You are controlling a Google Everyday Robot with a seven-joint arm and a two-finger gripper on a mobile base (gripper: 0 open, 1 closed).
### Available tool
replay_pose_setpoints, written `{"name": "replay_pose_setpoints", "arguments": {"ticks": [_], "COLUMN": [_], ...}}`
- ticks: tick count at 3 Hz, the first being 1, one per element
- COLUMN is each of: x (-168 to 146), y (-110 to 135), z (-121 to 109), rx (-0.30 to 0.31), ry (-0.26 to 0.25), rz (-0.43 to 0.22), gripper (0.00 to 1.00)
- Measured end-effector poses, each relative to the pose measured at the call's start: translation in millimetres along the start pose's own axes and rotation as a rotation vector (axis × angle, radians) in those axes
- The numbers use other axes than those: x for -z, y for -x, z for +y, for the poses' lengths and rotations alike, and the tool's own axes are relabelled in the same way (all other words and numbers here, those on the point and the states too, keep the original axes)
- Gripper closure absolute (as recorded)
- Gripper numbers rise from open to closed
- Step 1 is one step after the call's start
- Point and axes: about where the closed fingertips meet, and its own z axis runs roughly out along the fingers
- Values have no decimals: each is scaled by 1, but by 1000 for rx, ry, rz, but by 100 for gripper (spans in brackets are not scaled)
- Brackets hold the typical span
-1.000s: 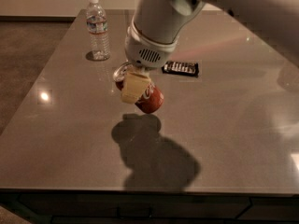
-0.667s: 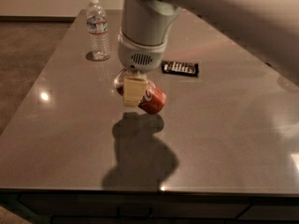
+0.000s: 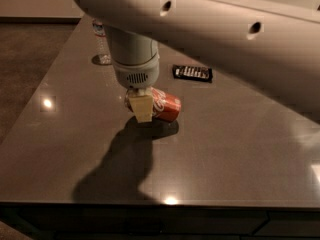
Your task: Knock coke can over
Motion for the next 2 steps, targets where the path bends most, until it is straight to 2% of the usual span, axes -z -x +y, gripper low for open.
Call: {"name": "replay_pose_setpoints", "arguments": {"ticks": [1,2], "x": [-16,-25], "y": [1,2], "z": [-1,-3], "rx": [47,91], "ry": [-7,-17], "rz": [86,129], "gripper": [59,35]}}
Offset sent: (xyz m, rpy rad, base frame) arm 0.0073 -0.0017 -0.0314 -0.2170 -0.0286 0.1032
